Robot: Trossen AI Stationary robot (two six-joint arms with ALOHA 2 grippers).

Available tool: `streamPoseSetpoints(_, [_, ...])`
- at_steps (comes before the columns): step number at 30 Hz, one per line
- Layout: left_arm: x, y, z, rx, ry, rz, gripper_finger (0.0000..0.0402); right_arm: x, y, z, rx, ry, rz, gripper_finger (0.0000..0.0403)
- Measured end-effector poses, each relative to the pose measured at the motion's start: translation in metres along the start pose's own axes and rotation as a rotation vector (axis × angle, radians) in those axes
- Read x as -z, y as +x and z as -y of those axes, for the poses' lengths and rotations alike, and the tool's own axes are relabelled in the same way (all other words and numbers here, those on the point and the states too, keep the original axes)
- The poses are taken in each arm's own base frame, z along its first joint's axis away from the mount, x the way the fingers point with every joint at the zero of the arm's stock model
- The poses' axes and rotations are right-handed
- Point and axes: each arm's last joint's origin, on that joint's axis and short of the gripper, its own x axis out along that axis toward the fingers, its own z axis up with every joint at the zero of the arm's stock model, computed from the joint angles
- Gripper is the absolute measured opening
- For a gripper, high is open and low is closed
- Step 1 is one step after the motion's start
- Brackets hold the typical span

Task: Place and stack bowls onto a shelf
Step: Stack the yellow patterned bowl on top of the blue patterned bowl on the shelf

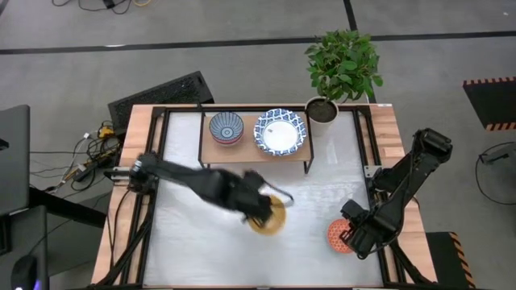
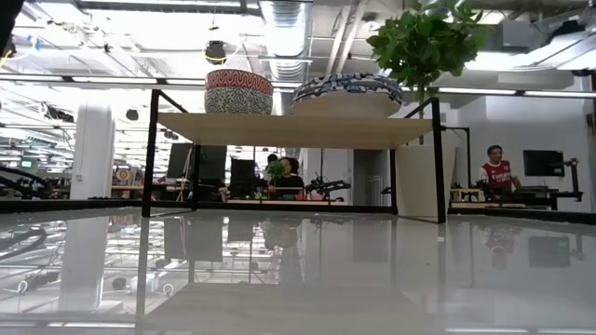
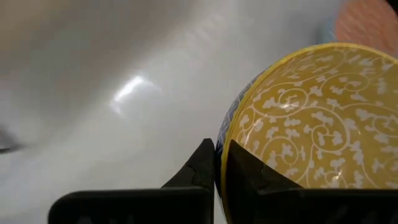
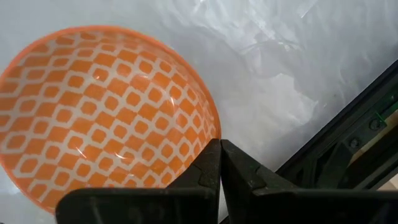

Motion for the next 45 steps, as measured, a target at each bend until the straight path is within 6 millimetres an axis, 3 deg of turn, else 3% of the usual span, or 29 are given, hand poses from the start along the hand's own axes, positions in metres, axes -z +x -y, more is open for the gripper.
streamPoseSetpoints(6, [-0.045, -0.061, -0.074, -0.117, -0.077, 0.066, 0.0001, -0.009, 0.0, -0.001, 0.0, 0.04, 0.014, 0.0033])
streamPoseSetpoints(12, [-0.086, -0.101, -0.136, -0.12, -0.158, 0.176, 0.0, -0.019, 0.001, -0.003, 0.002, 0.078, 0.012, 0.0033])
streamPoseSetpoints(15, [-0.104, -0.108, -0.163, -0.142, -0.181, 0.196, 0.0, -0.023, 0.001, -0.003, -0.001, 0.095, 0.011, 0.0033])
streamPoseSetpoints(25, [-0.15, -0.104, -0.242, -0.182, -0.242, 0.136, 0.0, -0.03, 0.001, -0.004, -0.004, 0.129, 0.008, 0.0033])
streamPoseSetpoints(30, [-0.152, -0.09, -0.261, -0.19, -0.269, 0.057, 0.0, -0.03, 0.001, -0.004, -0.007, 0.129, 0.007, 0.0033])
streamPoseSetpoints(39, [-0.15, -0.062, -0.262, -0.232, -0.233, 0.006, 0.0, -0.03, 0.001, -0.004, -0.007, 0.129, 0.007, 0.0033])
streamPoseSetpoints(45, [-0.151, -0.054, -0.268, -0.229, -0.242, 0.013, 0.0, -0.03, 0.001, -0.004, -0.007, 0.129, 0.006, 0.0033])
